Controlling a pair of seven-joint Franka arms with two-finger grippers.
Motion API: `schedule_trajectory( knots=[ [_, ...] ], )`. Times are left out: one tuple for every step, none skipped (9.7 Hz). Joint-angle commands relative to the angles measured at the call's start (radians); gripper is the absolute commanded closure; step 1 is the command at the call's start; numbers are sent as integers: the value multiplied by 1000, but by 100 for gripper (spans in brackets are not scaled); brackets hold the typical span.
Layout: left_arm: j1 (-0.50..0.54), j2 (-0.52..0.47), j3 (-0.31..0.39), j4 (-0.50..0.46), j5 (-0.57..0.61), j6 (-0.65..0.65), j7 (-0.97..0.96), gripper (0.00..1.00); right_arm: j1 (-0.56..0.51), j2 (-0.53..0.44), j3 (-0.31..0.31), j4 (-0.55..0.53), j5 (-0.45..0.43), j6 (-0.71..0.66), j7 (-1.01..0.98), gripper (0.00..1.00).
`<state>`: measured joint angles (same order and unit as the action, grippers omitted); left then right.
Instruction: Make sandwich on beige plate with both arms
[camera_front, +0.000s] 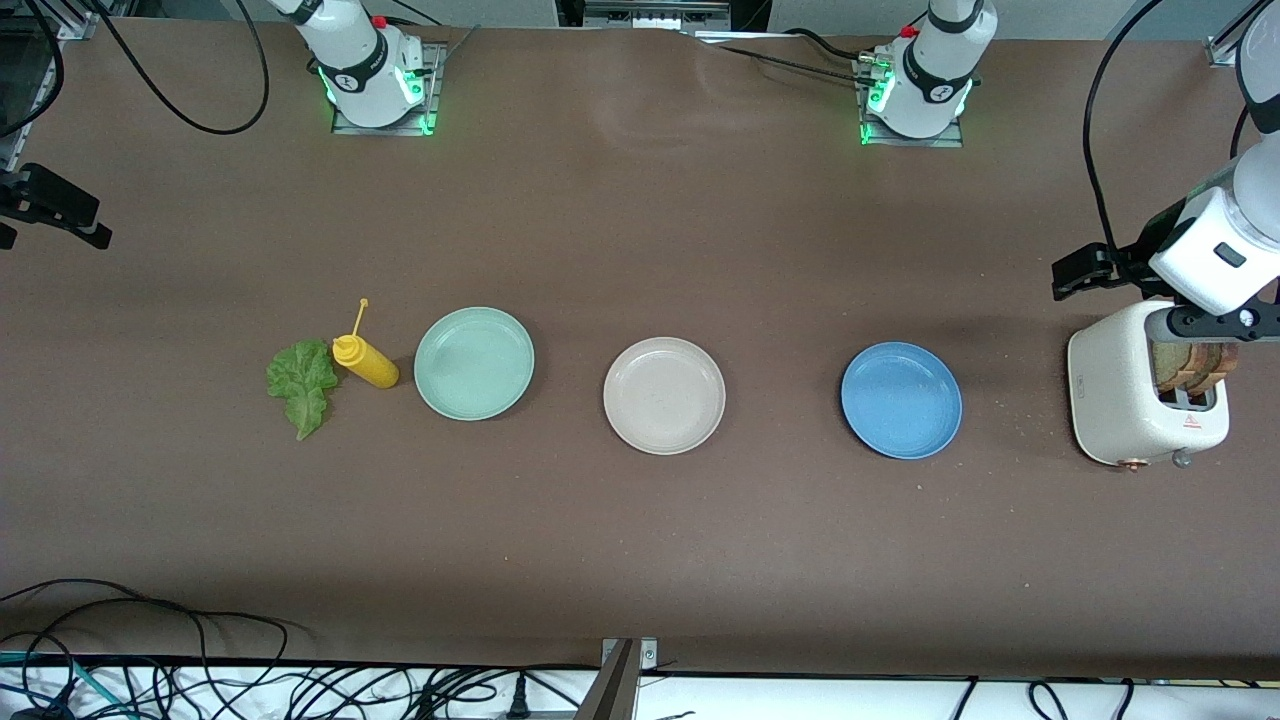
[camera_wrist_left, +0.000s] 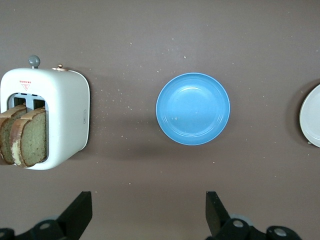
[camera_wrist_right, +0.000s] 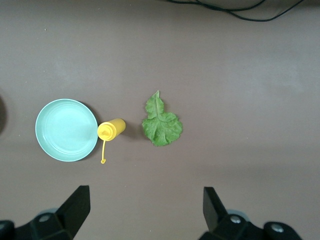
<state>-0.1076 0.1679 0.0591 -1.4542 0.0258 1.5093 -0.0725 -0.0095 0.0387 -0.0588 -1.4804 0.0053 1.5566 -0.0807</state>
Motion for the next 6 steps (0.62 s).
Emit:
schedule_trajectory(
  knots=[
    [3, 16, 4, 35, -24, -18, 22, 0, 0, -8, -3, 2, 13, -13, 6, 0],
    [5, 16, 4, 35, -21, -18, 22, 0, 2, -8, -1, 2, 13, -15, 6, 0],
    [6, 16, 4, 35, -21, -18, 23, 0, 0, -10, -1, 2, 13, -16, 6, 0],
    [8, 16, 5, 35, -20, -18, 23, 0, 0, -10, -3, 2, 13, -16, 6, 0],
    [8, 18, 5, 35, -18, -18, 23, 0, 0, -10, -1, 2, 13, -16, 6, 0],
    [11, 18, 5, 35, -18, -18, 23, 0, 0, -8, -3, 2, 13, -16, 6, 0]
  ],
)
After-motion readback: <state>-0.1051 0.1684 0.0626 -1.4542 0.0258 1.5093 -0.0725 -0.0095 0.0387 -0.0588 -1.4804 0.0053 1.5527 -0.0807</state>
